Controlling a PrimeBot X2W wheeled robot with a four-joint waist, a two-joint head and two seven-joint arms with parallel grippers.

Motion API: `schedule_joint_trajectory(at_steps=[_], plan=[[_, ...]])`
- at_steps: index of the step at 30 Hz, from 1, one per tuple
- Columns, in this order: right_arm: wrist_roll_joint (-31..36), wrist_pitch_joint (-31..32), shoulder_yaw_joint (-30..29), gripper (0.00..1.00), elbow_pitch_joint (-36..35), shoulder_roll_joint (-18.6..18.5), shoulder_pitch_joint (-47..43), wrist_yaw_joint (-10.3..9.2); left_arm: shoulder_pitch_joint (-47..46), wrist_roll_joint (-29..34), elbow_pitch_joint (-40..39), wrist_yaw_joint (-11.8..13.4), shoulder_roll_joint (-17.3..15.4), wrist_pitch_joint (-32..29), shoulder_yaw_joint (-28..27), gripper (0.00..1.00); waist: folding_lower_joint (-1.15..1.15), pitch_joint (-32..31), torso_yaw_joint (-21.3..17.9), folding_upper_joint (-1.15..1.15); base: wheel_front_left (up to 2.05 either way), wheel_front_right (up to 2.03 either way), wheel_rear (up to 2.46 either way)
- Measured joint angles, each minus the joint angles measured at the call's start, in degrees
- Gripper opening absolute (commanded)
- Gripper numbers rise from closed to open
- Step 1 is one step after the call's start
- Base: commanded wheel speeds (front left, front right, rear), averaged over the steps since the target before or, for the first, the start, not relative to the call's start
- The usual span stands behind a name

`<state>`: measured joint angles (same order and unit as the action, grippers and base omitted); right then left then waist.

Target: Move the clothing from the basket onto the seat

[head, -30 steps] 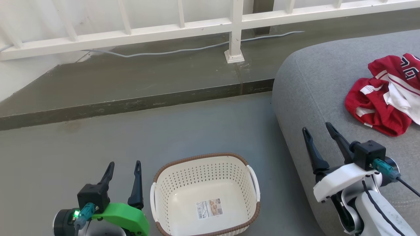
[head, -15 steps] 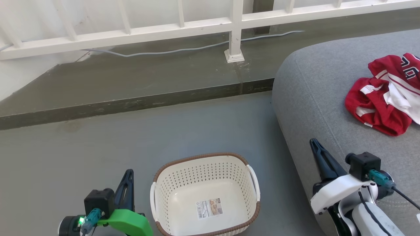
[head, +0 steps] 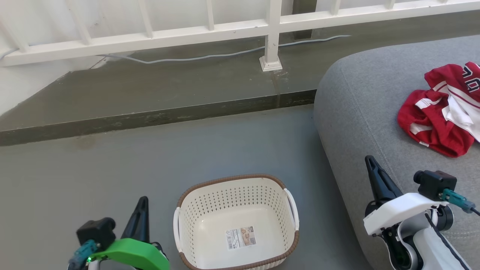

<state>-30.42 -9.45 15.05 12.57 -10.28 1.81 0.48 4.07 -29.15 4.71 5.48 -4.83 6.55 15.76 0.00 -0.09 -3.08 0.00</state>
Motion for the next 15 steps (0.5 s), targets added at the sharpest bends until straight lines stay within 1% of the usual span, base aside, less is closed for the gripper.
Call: schedule_joint_trajectory(at_steps=[3,6,15], plan=[[-2.20,0.51,-0.71,0.00,0.00,0.52,0.01,0.16,-0.01,-2.63,0.04,-0.01,0.07,-0.41,-0.98,0.00,0.00,0.02,0.10,0.00,0.00,0.00,0.00],[-4.30,1.14,-1.56,0.00,0.01,1.03,0.01,0.33,-0.01,-4.91,0.10,-0.60,0.14,-0.59,-1.31,0.00,0.00,0.04,0.20,0.00,0.00,0.00,0.00],[-10.60,2.82,-3.82,0.00,0.15,1.45,0.02,1.01,-0.02,-11.77,0.47,-1.45,0.15,-1.88,-3.03,0.00,0.00,0.08,0.51,0.00,0.00,0.00,0.00]])
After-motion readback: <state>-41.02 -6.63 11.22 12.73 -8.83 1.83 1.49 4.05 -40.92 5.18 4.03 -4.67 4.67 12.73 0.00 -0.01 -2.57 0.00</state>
